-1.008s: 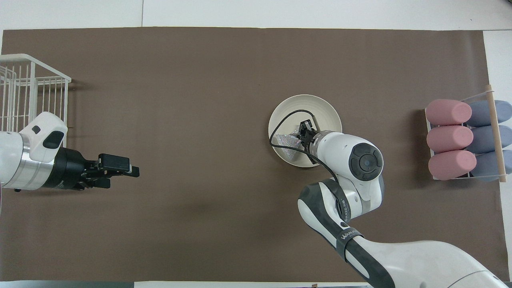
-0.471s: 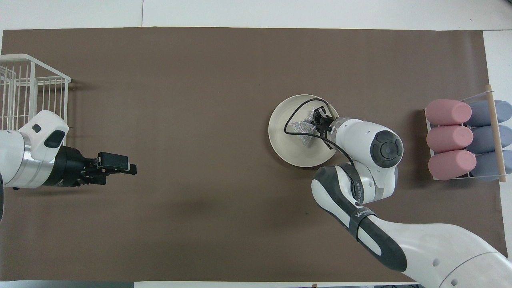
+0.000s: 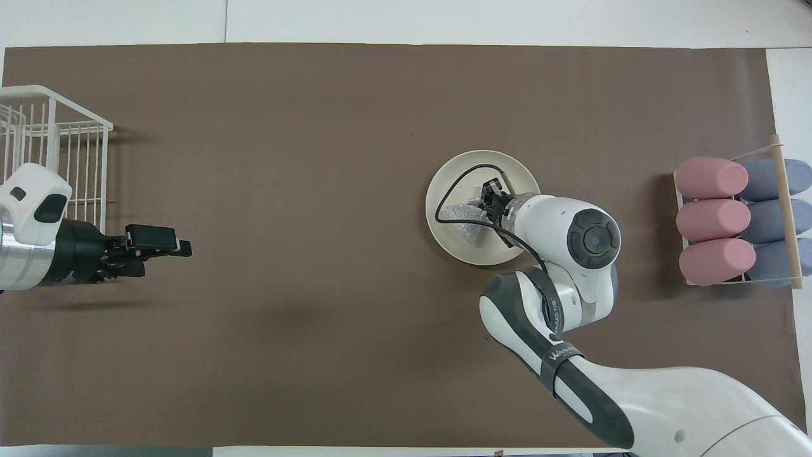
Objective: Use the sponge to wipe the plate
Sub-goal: 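Rub the scrubber in circles over the plate with the right gripper, then hand the scrubber from the right gripper back to the left gripper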
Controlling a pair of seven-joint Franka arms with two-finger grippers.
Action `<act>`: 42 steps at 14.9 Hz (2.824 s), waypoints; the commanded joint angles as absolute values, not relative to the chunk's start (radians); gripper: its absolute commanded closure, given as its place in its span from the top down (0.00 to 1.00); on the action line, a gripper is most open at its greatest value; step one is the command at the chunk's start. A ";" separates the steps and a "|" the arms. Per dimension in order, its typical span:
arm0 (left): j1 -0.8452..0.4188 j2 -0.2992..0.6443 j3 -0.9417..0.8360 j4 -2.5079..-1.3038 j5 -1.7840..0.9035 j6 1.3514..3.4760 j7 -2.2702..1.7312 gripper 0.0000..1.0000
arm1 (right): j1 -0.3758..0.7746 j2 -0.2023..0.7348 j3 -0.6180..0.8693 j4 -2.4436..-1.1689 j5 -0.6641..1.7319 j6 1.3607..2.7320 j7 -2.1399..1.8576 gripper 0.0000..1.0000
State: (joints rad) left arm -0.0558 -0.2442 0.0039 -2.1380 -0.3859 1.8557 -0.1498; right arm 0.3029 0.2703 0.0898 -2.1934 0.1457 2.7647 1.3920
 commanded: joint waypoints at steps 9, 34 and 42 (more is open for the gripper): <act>-0.066 -0.224 -0.006 -2.115 -0.360 1.873 -0.160 1.00 | 0.305 0.019 0.083 -1.924 0.137 1.976 1.514 0.00; -0.434 -0.242 -0.028 -2.316 -1.338 2.101 -0.173 0.98 | 0.525 -0.005 0.121 -1.818 0.071 1.940 2.046 0.00; -0.440 -0.202 -0.026 -2.296 -1.379 2.149 -0.173 0.66 | 0.538 0.002 0.123 -1.822 0.026 1.936 2.069 0.00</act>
